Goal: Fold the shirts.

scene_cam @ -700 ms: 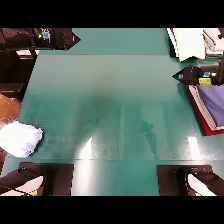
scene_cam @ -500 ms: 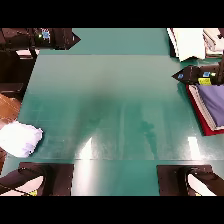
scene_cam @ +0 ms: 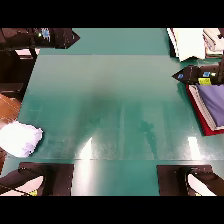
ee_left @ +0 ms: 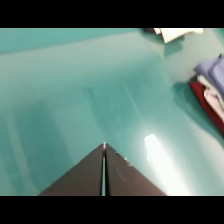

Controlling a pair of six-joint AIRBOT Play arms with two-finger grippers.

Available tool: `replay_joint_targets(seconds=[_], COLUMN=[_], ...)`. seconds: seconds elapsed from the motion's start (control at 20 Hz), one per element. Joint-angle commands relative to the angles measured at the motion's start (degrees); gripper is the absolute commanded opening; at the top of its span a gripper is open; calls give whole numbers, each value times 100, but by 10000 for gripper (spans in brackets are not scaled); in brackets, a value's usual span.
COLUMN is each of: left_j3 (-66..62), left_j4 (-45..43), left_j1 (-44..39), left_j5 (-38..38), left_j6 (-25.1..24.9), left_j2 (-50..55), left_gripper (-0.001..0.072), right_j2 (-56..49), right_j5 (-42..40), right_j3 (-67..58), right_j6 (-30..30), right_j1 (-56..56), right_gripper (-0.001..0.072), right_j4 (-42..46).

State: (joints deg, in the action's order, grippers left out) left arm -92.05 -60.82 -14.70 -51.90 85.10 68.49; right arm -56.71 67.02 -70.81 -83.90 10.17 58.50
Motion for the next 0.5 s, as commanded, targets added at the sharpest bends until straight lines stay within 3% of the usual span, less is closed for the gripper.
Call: replay_joint_targets(seconds=[0.0, 0.25, 0.35, 0.45], left_j3=[-4, -4, -4, -2], left_j4=[2, 0, -179, -675], left_j1=[-2, -2, 63, 391], left_j5=[758, 1491, 927, -179], left_j6=[2, 4, -195, -166], left_j2=[0, 0, -44, -245], left_gripper=[30, 30, 30, 29], right_j2=[2, 2, 2, 2], right_j5=[-22, -109, -107, -103], right_j3=[2, 2, 2, 2], right_j6=[-2, -2, -4, -4], right_j1=[4, 4, 4, 4], right_gripper=[14, 13, 14, 13], right_j4=[0, -2, -4, -4])
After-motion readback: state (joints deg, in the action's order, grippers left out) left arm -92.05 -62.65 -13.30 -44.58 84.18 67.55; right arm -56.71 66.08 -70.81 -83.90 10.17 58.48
